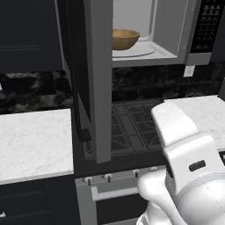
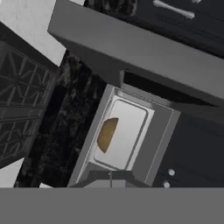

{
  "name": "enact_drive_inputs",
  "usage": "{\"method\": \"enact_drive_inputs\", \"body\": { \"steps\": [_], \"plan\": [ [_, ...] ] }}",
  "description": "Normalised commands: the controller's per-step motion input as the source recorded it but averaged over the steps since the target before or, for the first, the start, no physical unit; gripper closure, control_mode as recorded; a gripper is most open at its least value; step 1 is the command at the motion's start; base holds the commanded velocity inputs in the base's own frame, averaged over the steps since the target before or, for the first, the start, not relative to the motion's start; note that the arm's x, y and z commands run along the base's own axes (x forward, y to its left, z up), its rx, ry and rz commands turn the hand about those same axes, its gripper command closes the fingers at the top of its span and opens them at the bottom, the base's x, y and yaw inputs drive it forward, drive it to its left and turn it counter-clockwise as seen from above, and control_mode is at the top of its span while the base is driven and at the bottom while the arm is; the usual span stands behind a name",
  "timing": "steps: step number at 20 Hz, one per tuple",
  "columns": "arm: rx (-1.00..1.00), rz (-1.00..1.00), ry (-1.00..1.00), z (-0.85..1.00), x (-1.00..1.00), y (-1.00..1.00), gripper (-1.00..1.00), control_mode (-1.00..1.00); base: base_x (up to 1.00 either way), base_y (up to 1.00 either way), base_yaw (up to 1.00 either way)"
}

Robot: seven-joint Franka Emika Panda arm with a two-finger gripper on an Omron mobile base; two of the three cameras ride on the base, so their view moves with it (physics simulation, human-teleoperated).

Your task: Open the microwave, place the bowl with waffle inside the microwave, then close the microwave door and turn it on.

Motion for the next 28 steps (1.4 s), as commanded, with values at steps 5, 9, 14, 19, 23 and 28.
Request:
{"method": "enact_drive_inputs", "body": {
  "steps": [5, 9, 14, 19, 23, 28],
  "plan": [
    [-0.03, -0.15, 0.03, -0.01, -0.4, 0.54, 1.0, -1.0, 0.0, 0.0, 0.0],
    [-0.06, -0.2, 0.09, -0.11, -0.01, 0.67, 1.0, -1.0, 0.0, 0.0, 0.0],
    [-0.09, -0.21, 0.1, -0.21, 0.13, 0.73, 1.0, -1.0, 0.0, 0.0, 0.0],
    [-0.13, -0.24, 0.07, -0.35, 0.82, 0.73, 1.0, -1.0, 0.0, 0.0, 0.0],
    [-0.1, -0.26, 0.08, -0.22, 1.0, 0.43, 1.0, -1.0, 0.0, 0.0, 0.0],
    [0.0, -0.21, 0.19, -0.02, 1.0, -0.15, 1.0, -1.0, 0.0, 0.0, 0.0]
  ]
}}
